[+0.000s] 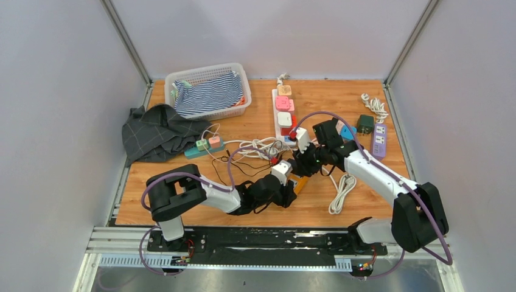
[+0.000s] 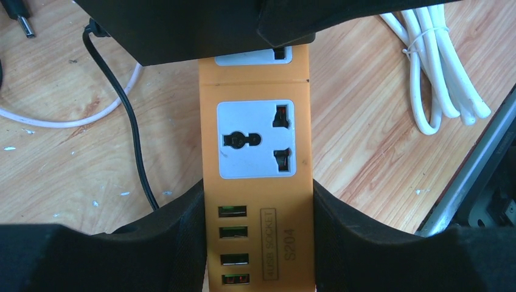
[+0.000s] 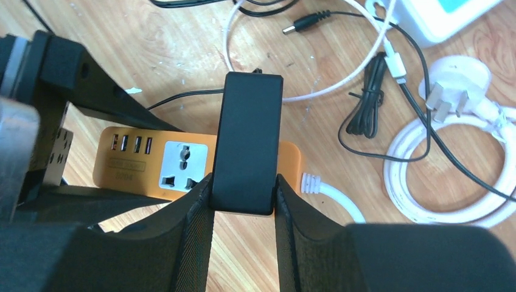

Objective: Pull the plug off the socket
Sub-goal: Remove the plug from the socket.

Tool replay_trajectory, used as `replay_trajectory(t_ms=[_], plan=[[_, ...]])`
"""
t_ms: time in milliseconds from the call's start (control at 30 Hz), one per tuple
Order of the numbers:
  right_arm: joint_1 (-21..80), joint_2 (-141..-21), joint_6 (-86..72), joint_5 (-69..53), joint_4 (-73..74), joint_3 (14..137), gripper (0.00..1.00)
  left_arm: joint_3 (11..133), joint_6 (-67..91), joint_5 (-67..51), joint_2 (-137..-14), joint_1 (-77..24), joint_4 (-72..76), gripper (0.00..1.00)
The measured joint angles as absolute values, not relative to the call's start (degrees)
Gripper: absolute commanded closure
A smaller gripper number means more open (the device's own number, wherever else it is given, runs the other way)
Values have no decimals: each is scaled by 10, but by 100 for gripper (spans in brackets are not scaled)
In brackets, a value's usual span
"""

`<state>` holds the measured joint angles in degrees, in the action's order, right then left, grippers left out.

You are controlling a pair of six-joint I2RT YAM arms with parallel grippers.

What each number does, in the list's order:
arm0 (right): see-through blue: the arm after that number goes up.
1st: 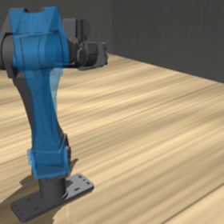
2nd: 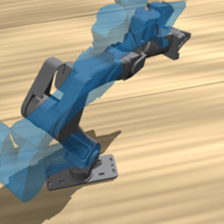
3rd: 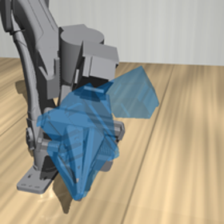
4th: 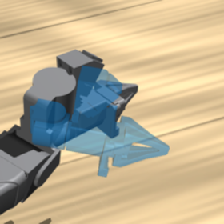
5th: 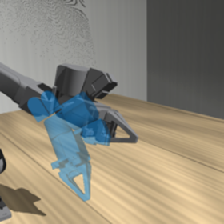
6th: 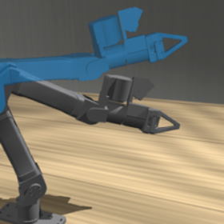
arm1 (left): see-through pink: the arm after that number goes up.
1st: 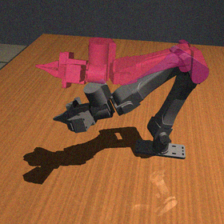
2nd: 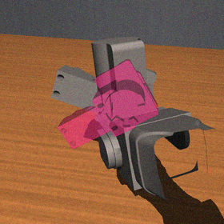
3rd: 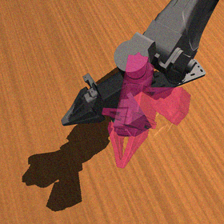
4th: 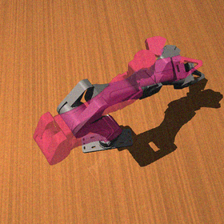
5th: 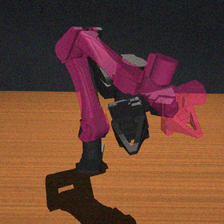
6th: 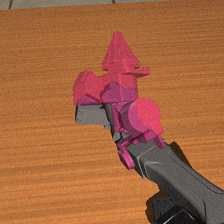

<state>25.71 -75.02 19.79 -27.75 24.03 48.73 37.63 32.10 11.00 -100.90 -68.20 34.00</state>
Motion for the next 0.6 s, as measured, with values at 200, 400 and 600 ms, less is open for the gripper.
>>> replay_trajectory(t_ms=[200, 400, 600], plan=[[245, -751, 195, -323, 242, 487, 100, 378, 317, 107, -1010, -681, 339, 100], [248, -742, 209, -309, 244, 485, 100, 378, 319, 105, -1006, -681, 333, 100], [182, -748, 168, -401, 248, 479, 100, 379, 315, 95, -1008, -681, 337, 100]])
